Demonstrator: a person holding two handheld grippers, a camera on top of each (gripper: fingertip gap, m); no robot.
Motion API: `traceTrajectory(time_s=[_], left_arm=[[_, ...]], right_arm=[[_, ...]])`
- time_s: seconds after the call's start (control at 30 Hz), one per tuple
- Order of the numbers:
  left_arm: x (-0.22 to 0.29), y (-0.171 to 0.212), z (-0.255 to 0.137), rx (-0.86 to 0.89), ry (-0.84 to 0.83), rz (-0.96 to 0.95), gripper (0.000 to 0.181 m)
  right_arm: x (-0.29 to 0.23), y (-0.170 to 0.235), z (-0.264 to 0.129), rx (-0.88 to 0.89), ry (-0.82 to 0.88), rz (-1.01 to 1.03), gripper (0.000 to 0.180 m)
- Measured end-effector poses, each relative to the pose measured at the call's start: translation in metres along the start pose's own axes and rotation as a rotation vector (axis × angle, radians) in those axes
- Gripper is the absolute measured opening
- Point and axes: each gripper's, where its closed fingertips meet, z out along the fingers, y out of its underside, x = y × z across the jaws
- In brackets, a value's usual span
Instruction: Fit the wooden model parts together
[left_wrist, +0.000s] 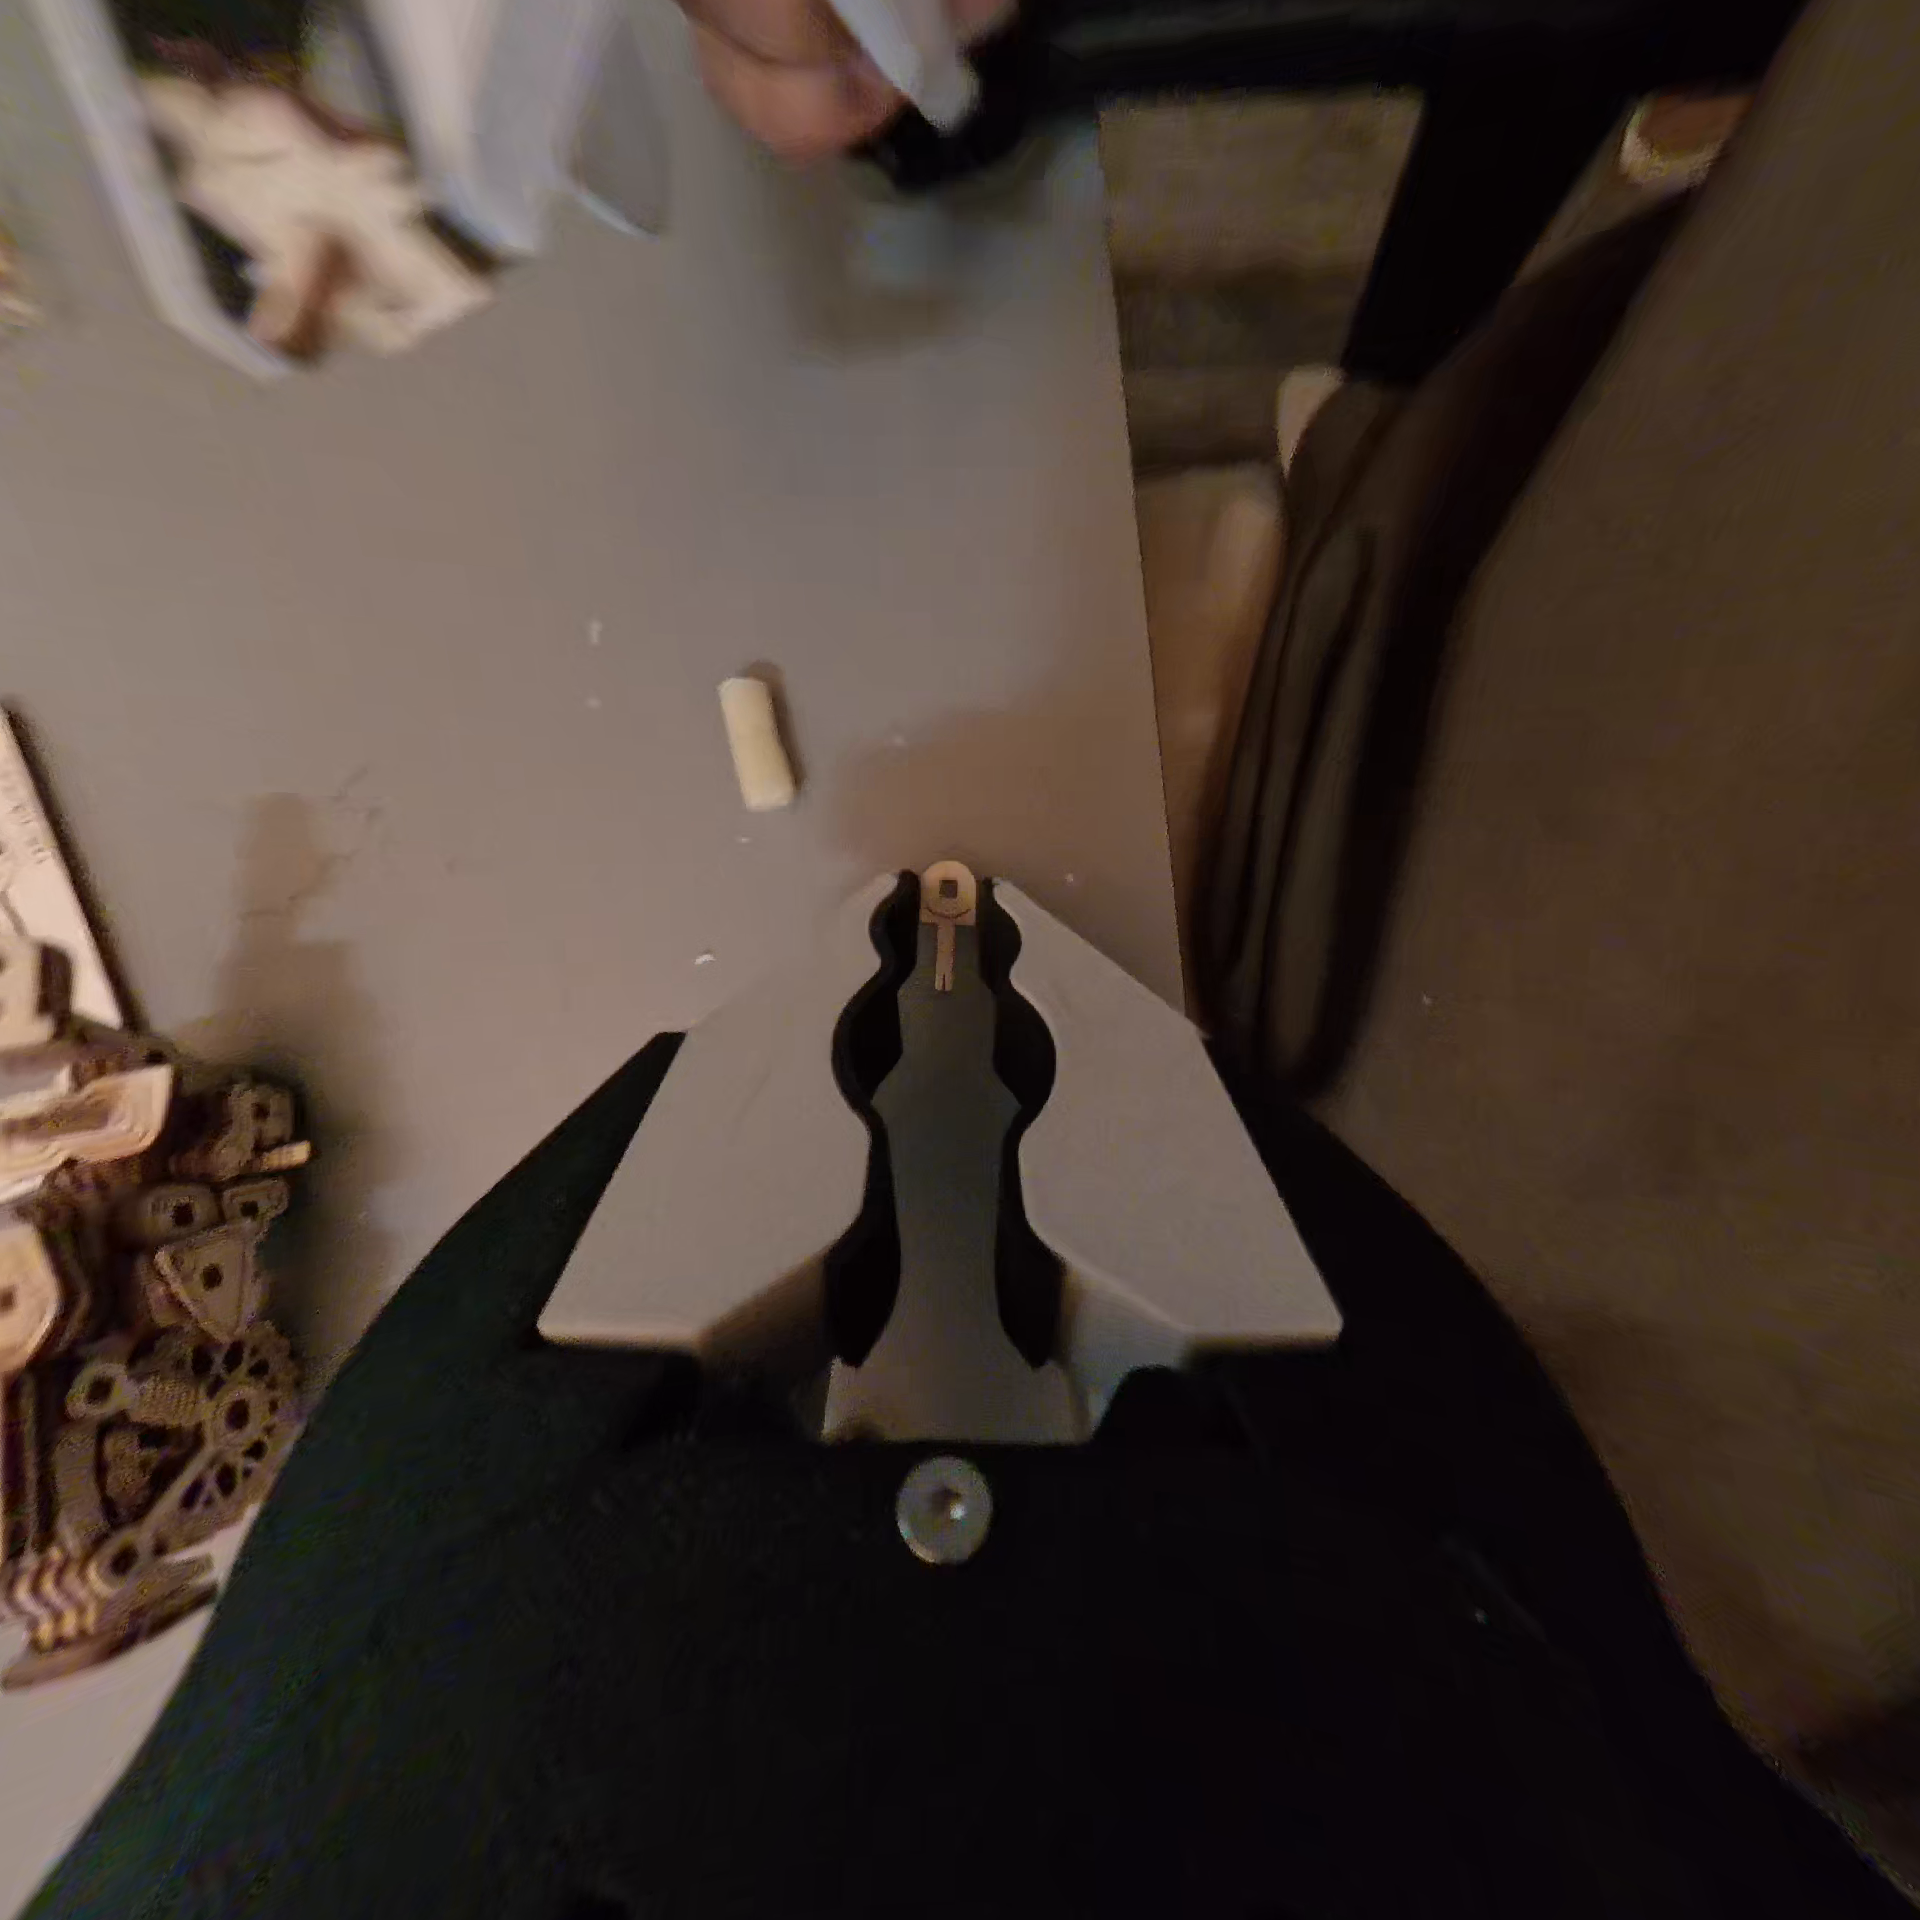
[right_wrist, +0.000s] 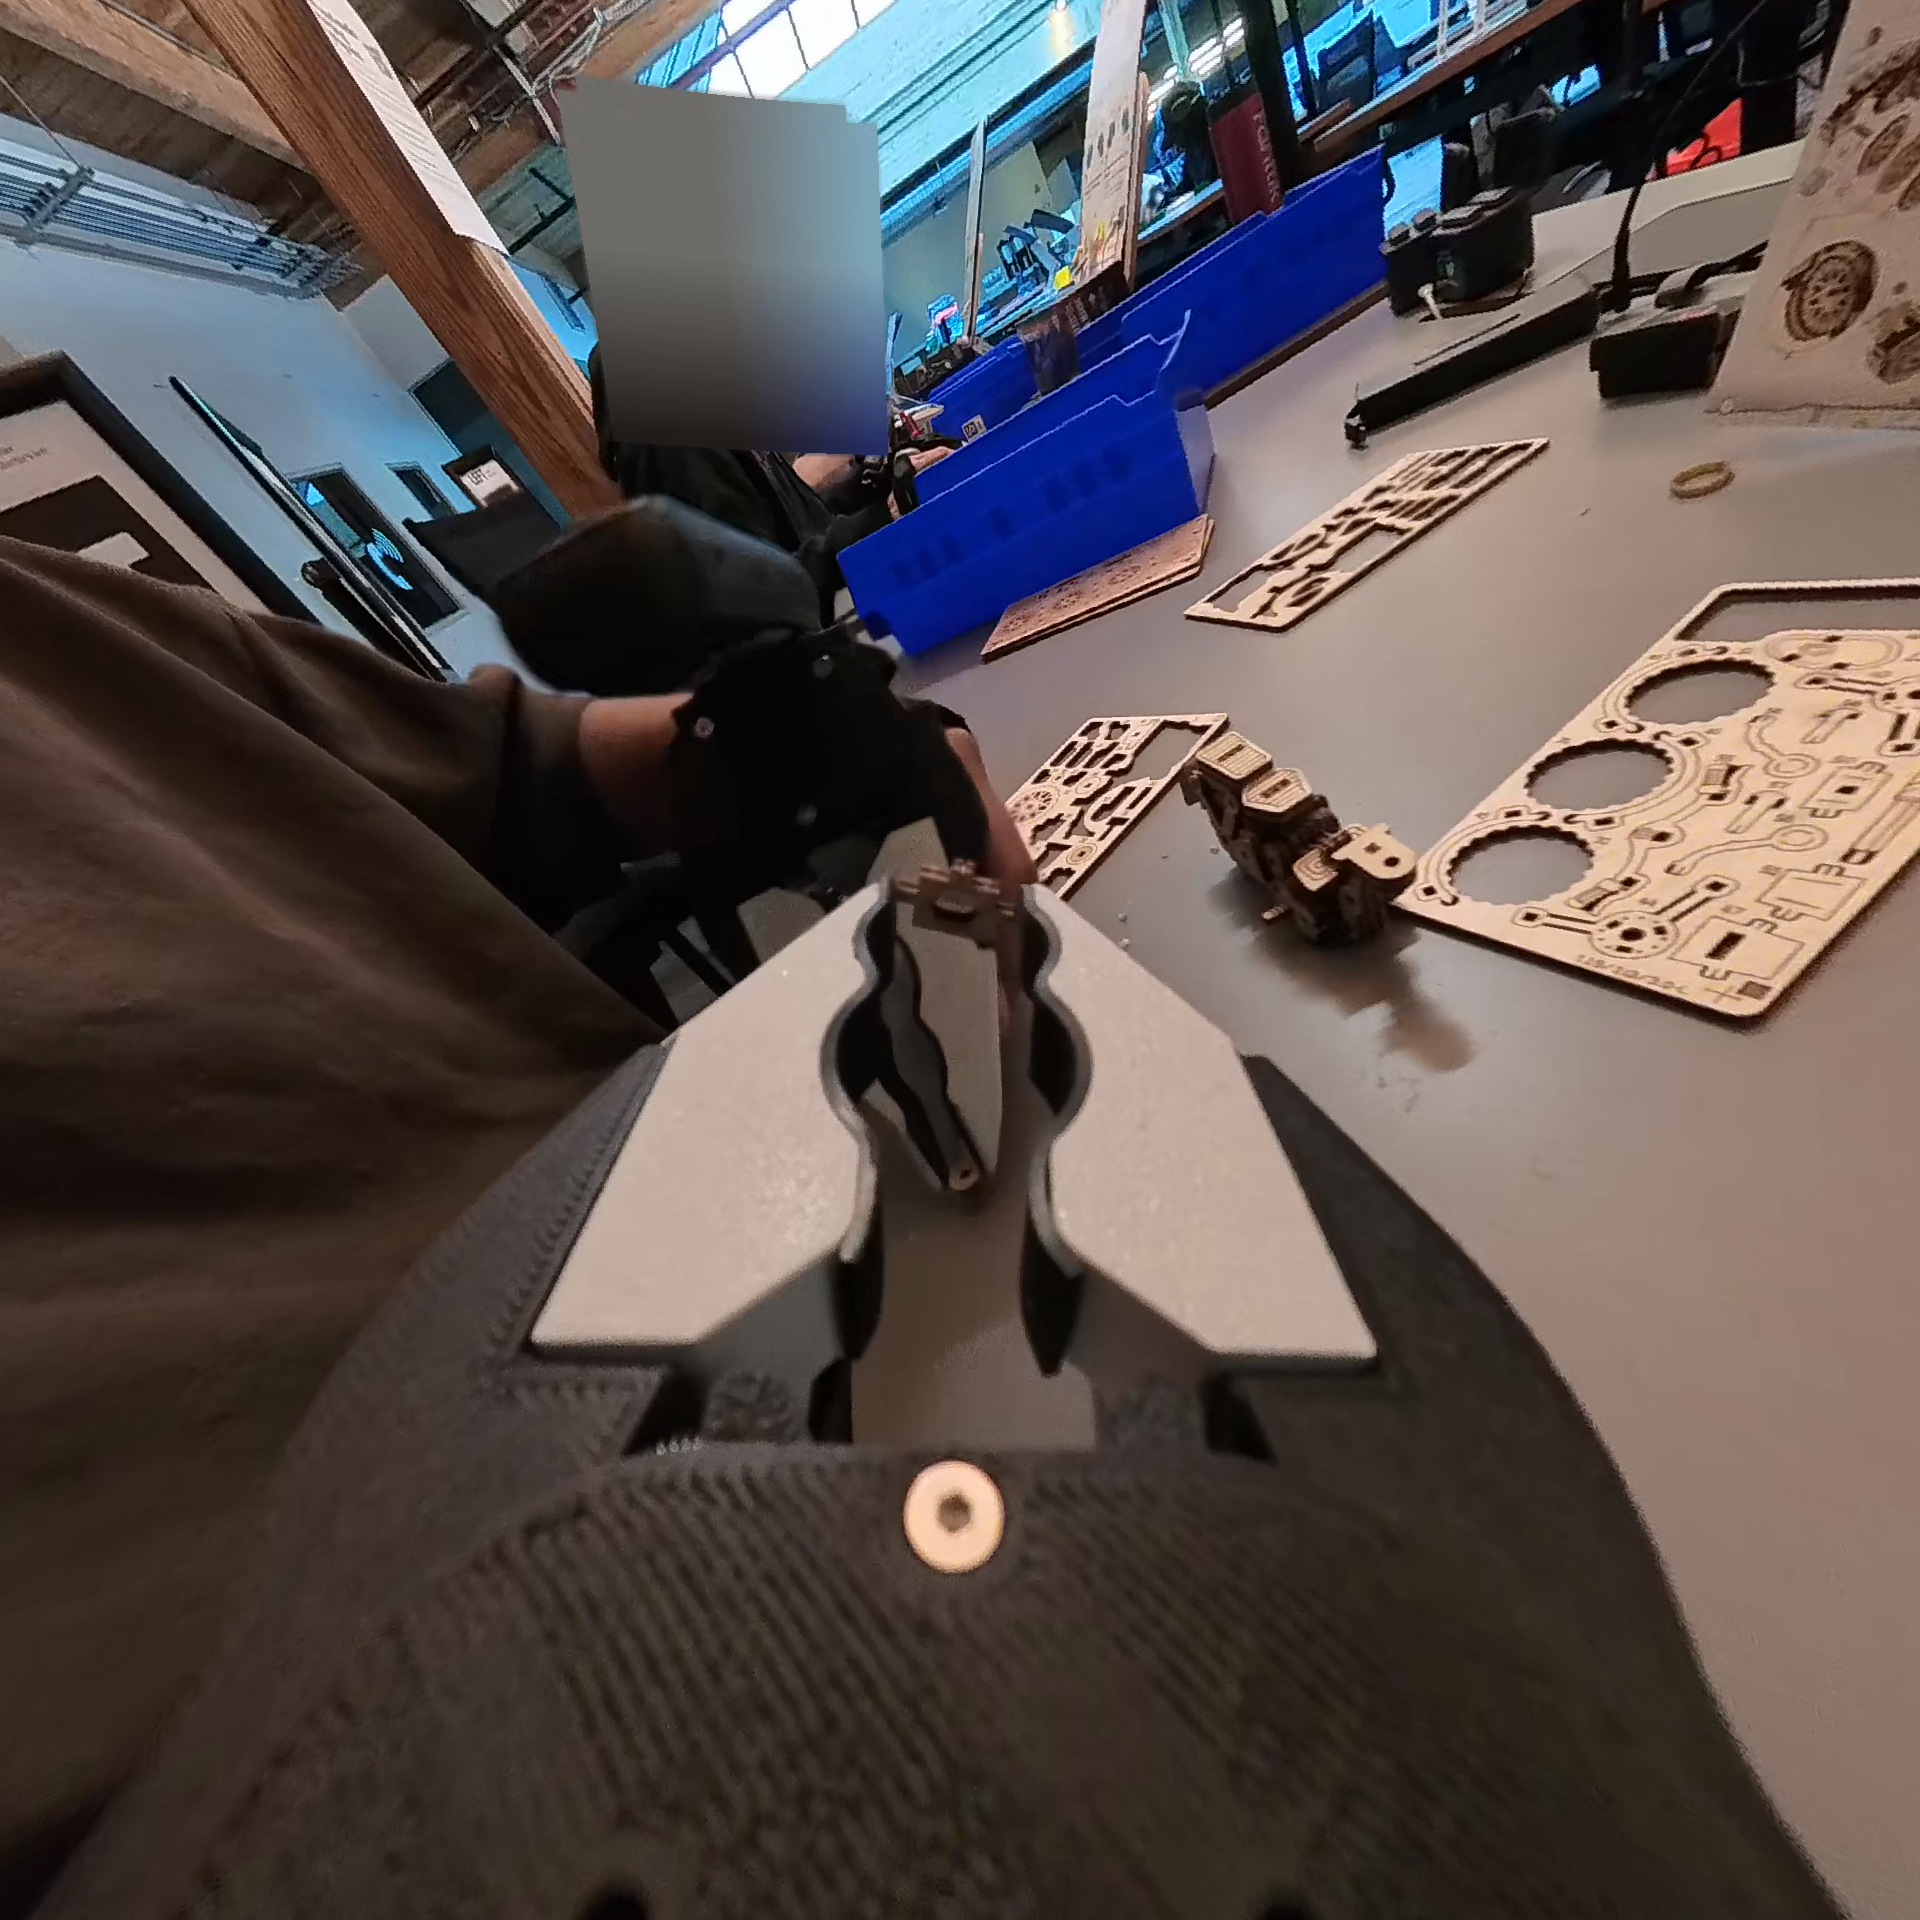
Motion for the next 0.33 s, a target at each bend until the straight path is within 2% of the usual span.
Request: traceTrajectory(time_s=[0.03,0.13,0.23,0.33], left_arm=[[-0.005,-0.007,-0.006,0.069,-0.008,-0.053,0.009],[-0.024,-0.039,-0.041,0.434,0.003,-0.324,0.009],[-0.038,-0.054,-0.086,0.840,0.143,-0.615,0.008],[-0.037,-0.053,-0.103,1.001,0.258,-0.737,0.008]], right_arm=[[0.000,-0.001,-0.001,0.003,0.002,-0.007,0.020],[-0.001,-0.004,-0.002,0.012,0.026,-0.046,0.020],[-0.007,-0.008,0.002,0.027,0.038,-0.090,0.020],[-0.019,-0.010,0.012,0.046,0.017,-0.091,0.020]])
